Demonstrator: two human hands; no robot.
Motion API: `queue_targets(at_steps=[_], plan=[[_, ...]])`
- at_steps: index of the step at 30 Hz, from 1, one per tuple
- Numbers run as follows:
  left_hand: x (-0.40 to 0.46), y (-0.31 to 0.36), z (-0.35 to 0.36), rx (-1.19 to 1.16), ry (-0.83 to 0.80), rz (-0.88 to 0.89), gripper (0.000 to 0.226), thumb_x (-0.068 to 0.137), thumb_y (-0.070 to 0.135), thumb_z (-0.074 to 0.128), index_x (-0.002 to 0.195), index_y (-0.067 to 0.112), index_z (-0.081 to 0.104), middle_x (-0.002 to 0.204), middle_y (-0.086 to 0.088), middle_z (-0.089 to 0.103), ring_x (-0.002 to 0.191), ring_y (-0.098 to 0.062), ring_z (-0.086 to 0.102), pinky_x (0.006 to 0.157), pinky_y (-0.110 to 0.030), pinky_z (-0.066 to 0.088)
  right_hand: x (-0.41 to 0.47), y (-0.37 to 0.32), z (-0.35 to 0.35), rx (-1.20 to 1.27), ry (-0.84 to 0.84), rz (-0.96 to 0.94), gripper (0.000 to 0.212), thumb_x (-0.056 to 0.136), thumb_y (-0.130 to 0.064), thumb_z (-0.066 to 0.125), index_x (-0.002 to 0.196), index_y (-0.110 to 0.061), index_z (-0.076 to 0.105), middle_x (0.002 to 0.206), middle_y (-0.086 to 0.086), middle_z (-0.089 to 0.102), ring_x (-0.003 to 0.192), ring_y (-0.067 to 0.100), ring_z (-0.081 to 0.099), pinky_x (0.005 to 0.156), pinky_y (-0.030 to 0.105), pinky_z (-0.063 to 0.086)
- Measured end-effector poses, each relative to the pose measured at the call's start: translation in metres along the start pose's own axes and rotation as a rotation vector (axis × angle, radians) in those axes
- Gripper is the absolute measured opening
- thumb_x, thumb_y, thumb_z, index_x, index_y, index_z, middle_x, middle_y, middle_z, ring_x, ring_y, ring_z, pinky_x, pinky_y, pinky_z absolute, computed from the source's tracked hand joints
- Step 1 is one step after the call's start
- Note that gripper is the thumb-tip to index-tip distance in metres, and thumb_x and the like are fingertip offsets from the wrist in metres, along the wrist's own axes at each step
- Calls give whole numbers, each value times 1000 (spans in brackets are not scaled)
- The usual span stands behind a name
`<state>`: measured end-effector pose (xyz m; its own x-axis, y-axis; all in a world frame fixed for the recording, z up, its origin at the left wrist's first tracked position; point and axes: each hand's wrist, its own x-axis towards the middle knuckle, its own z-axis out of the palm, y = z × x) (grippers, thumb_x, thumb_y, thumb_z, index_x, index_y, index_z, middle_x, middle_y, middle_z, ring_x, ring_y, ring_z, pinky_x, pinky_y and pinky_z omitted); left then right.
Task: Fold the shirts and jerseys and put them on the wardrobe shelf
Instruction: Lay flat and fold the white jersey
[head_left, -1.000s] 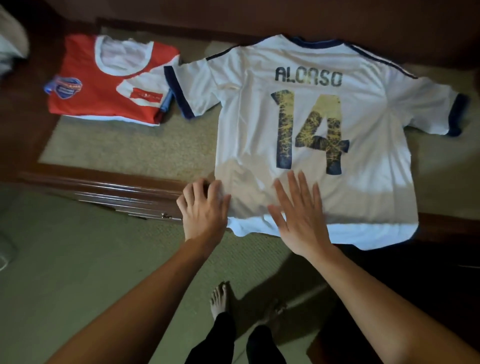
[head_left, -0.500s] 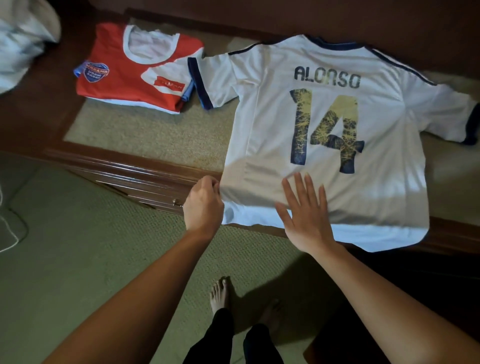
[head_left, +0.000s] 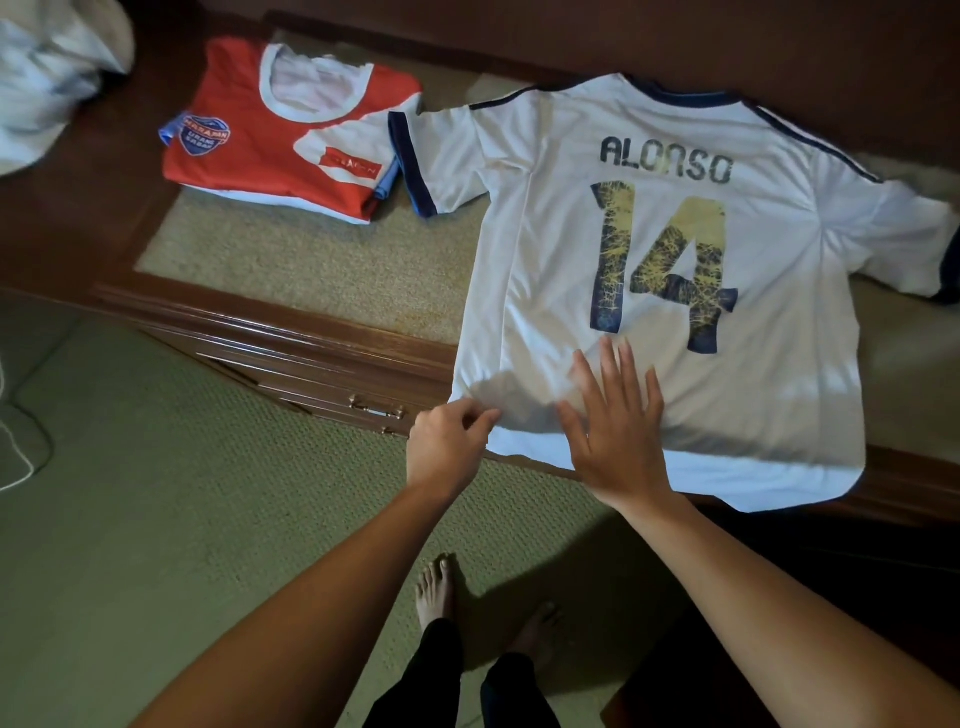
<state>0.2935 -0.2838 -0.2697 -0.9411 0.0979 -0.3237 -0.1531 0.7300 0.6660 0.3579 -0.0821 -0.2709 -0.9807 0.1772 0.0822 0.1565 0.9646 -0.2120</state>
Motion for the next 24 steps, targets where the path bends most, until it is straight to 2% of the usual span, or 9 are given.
queue_targets(at_steps=[4,5,9,13,16,18,20,22,24], plan=[[4,-6,-6,176,27,-63,43,86,67,59,92,27,72,87,1,73,88,-25,66,74,-37,53,2,0,5,-38,-32,-29,62,107,-48,27,162,-20,19,171,6,3,157,23,-2,124,55,11],[6,-8,-6,191,18,-69,41,86,66,60,93,27,73,88,1,73,89,-26,67,74,-37,53,3,0,7,-47,-63,-30,62,107,-49,23,163,-21,16,171,5,2,157,23,-3,124,56,11],[9,-10,-6,21,21,-41,24,90,40,67,74,22,70,68,6,71,68,-22,68,67,-37,55,4,1,11,-76,-107,-28,63,107,-51,18,163,-23,11,171,5,1,157,23,-3,124,55,8],[-5,-20,-15,-14,61,54,29,93,37,66,70,20,58,57,6,58,60,-19,58,56,-34,44,4,1,9,-38,-109,-11,63,107,-53,20,163,-24,14,171,2,2,157,20,-4,125,52,7],[-16,-33,-19,-36,27,138,30,97,33,61,71,20,51,54,6,51,54,-15,52,52,-33,35,5,1,7,-28,-89,4,62,105,-52,23,160,-22,26,170,4,14,157,21,7,123,52,14],[-18,-36,-16,85,-31,72,25,96,33,57,75,19,51,62,3,58,62,-22,59,54,-32,36,6,0,5,-59,-79,1,62,105,-53,25,157,-20,32,167,6,22,155,25,15,120,51,19],[-16,-33,-14,251,48,-3,16,94,30,54,83,19,50,80,-4,65,77,-33,63,61,-36,42,9,-4,2,-70,-48,20,62,104,-53,28,156,-21,34,166,7,25,154,26,17,119,51,21],[-15,-23,-14,271,219,166,11,93,27,54,95,16,56,92,-4,63,85,-31,60,69,-39,45,14,-7,-1,-94,2,35,63,104,-53,31,158,-22,30,168,8,18,156,25,11,121,51,19],[-13,-10,-8,319,292,480,26,92,28,57,112,13,61,109,-4,61,99,-27,56,81,-40,44,20,-8,-1,-146,41,26,65,105,-53,30,161,-21,23,170,10,10,157,26,5,123,52,16]])
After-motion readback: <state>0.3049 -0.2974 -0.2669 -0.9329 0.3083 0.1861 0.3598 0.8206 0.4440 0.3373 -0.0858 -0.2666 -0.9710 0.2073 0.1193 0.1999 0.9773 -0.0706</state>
